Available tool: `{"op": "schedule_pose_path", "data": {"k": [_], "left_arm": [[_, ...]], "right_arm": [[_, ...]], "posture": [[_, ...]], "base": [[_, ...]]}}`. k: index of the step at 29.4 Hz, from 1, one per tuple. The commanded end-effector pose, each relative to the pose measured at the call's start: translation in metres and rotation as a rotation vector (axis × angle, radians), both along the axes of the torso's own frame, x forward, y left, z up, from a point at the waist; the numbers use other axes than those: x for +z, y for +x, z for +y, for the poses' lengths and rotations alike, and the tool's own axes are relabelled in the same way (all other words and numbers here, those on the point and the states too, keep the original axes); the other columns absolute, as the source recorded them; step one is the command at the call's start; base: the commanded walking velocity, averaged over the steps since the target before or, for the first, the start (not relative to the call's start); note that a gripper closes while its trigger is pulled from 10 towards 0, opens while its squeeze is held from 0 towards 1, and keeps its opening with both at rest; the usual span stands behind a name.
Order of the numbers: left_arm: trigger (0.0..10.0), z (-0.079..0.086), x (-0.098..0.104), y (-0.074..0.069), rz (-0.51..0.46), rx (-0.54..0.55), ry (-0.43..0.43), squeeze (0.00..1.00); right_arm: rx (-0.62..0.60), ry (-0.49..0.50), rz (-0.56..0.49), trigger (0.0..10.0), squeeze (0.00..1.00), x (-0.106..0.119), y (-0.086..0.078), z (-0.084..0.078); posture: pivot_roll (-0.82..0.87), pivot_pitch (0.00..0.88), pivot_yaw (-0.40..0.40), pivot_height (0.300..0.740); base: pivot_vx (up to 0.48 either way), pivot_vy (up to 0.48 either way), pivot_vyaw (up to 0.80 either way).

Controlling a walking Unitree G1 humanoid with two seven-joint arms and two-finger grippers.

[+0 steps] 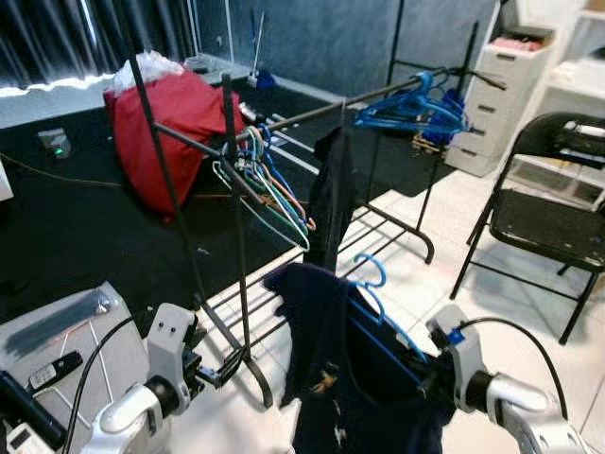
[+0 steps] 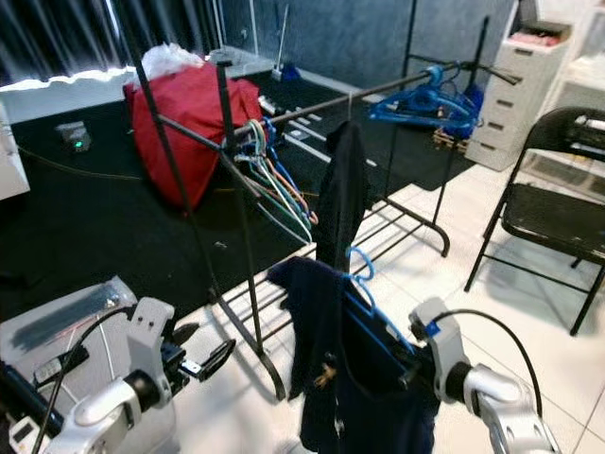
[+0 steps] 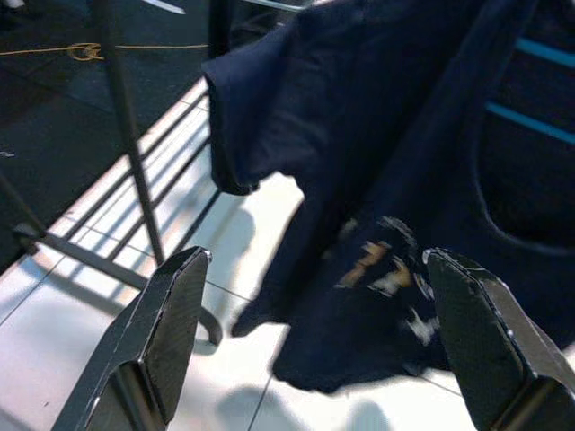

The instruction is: Hang hanger

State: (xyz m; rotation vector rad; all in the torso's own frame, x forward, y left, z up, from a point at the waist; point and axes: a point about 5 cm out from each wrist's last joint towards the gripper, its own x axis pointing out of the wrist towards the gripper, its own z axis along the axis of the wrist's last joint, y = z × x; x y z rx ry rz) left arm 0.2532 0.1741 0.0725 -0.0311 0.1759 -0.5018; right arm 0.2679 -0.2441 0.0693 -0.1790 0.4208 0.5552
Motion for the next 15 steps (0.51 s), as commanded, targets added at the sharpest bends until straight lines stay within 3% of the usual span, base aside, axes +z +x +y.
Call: {"op": "schedule_pose_path", "data": {"k": [1, 10, 14, 15], "left_arm": [[10.0, -0.004, -0.002, -0.003, 0.016, -0.018, 0.013, 0.0], [10.0, -0.007, 0.002, 0.0, -0.01, 0.007, 0.005, 0.0], [10.0, 0.0, -0.011, 0.003, 0.016, 0.103, 0.041, 0.0], [10.0, 0.006, -0.024, 0.002, 0.05, 0.173, 0.058, 0.0]], "right_arm": [[-0.044, 0.021, 0.026, 10.0, 0.0, -0.003, -0.002, -0.004], [-0.087, 0.022, 0.023, 10.0, 0.0, -0.005, 0.002, -0.008], [-0.161, 0.037, 0.037, 10.0, 0.0, -0.013, 0.003, -0.01], [-0.215, 0.05, 0.061, 10.0, 0.0, -0.023, 0.0, -0.011]], "posture": [[-0.03, 0.0, -0.044, 0.74], [-0.03, 0.0, -0.049, 0.74], [-0.03, 0.0, -0.049, 0.74], [-0.03, 0.0, -0.056, 0.74]], "base": [[0.0, 0.0, -0.8], [0.0, 0.0, -0.79], [0.0, 0.0, -0.79], [0.0, 0.0, -0.79]]}}
